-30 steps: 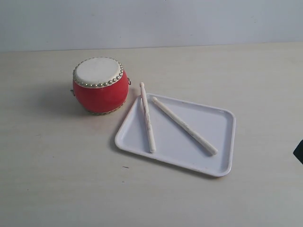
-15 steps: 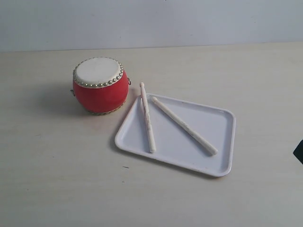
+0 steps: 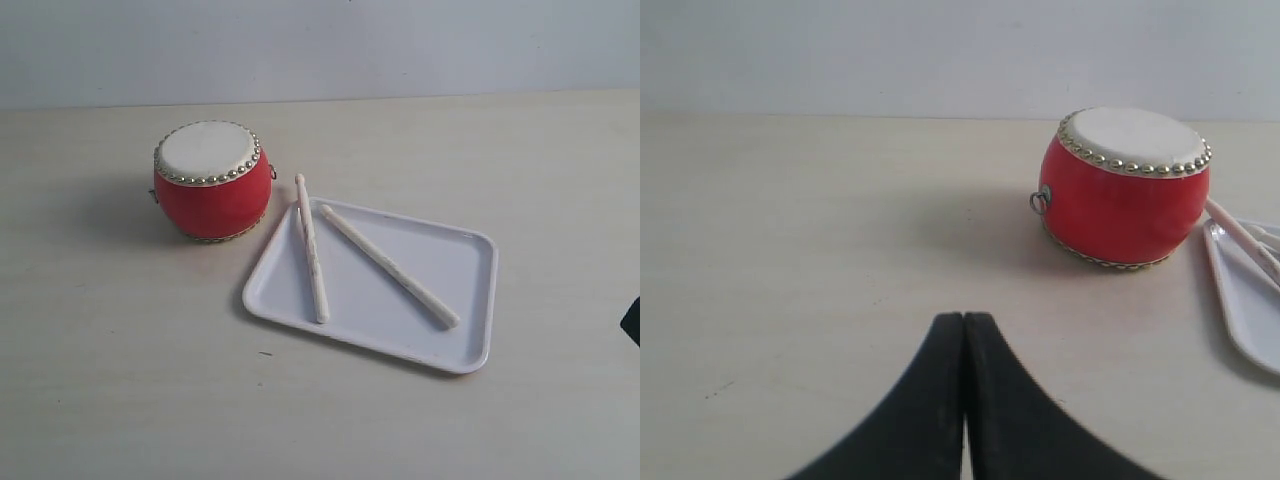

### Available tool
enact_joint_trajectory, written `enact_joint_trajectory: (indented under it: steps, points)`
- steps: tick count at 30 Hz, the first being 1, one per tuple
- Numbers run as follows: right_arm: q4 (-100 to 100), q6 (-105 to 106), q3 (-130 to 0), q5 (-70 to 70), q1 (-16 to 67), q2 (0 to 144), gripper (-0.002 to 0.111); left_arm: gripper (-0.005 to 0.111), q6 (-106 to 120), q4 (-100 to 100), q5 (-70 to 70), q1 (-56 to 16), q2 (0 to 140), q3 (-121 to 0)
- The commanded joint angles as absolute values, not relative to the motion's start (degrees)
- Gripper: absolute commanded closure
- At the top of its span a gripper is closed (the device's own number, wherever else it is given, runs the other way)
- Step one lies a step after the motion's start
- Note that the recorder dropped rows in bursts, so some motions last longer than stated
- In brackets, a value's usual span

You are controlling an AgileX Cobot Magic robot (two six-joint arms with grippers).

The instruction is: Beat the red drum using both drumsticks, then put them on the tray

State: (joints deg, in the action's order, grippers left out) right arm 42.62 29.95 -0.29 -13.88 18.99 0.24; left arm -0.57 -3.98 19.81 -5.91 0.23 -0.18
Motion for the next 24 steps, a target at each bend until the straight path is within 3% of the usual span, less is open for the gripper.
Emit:
enact_joint_trajectory:
  steps: [1, 5, 24]
  points:
    - [26.88, 15.02, 0.00, -13.79, 18.73, 0.00, 0.108, 0.107, -0.38, -4.38, 19.59, -5.75, 0.00, 0.00]
    - [14.57, 1.34, 0.00, -13.79, 18.73, 0.00, 0.108, 0.107, -0.38, -4.38, 19.59, -5.75, 0.00, 0.00]
    - [3.18, -2.58, 0.00, -13.79, 18.73, 0.00, 0.108, 0.107, -0.38, -4.38, 19.59, -5.75, 0.00, 0.00]
